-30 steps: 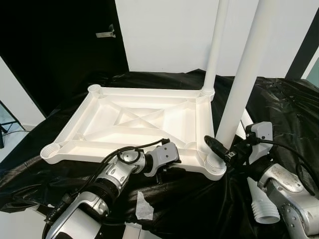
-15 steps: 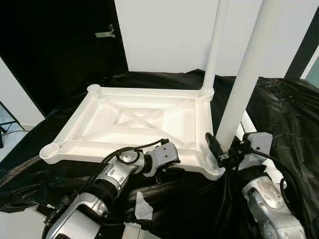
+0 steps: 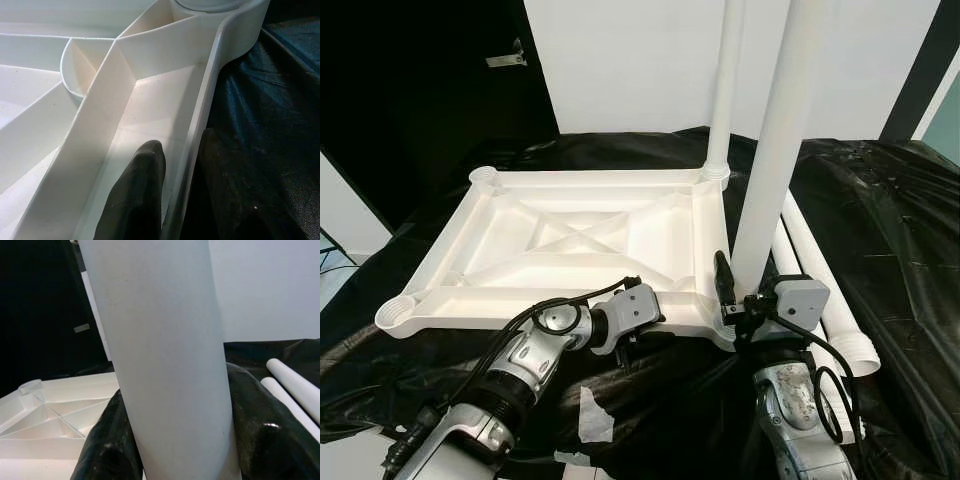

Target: Building children table

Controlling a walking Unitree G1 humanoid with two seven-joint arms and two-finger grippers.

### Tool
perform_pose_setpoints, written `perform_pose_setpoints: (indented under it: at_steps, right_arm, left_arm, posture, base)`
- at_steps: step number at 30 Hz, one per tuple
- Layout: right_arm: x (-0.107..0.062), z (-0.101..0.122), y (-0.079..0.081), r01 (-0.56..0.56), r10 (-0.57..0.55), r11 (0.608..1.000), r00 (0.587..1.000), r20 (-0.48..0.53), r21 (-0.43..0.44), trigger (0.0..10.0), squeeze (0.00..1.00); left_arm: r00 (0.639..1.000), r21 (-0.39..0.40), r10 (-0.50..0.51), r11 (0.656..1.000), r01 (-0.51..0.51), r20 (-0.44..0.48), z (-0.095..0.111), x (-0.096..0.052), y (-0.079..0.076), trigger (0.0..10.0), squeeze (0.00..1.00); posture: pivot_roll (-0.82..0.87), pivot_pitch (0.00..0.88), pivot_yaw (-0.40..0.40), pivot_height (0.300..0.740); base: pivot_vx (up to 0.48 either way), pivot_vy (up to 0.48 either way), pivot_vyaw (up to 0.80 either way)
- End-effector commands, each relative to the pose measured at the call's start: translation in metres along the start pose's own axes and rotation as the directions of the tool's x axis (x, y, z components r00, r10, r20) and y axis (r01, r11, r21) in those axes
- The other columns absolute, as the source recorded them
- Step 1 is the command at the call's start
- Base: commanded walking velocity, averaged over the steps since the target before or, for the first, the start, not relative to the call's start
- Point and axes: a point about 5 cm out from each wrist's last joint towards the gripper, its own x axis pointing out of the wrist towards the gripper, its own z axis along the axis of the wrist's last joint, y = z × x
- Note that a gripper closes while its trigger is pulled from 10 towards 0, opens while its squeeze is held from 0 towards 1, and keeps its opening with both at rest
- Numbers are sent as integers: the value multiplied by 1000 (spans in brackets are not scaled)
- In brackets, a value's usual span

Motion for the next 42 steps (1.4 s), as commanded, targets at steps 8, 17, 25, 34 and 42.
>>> perform_pose_setpoints:
  at_steps: [8,17,25,34,42]
  right_arm:
    - [-16,-23,-11,-107,101,994,985,-138,-35,10000,0]
    - [-26,-6,-41,-252,234,952,965,-115,-177,10000,0]
    - [-37,-12,-71,-350,299,924,912,-280,-154,2980,0]
    - [-32,-27,-70,-373,320,921,889,-327,-112,2471,0]
    - [-23,-30,-66,-344,306,936,900,-309,-75,0,0]
  left_arm:
    - [995,-92,-62,994,55,-79,-19,19,-19,10000,0]
    - [996,-83,-69,994,65,-50,-8,35,-20,10000,0]
    - [996,-75,-68,995,64,-50,-7,36,-16,10000,0]
    - [997,-63,-64,996,61,-47,-3,38,-11,10000,0]
    - [997,-64,-52,997,49,-52,-7,35,-9,10000,0]
  posture:
    - [35,33,56,740]
    - [-24,18,40,740]
    - [-52,0,48,740]
    - [-48,0,53,740]
    - [-26,0,46,740]
  base:
    - [0,0,0]
    - [0,0,0]
    - [0,0,0]
    - [0,0,0]
    - [0,0,0]
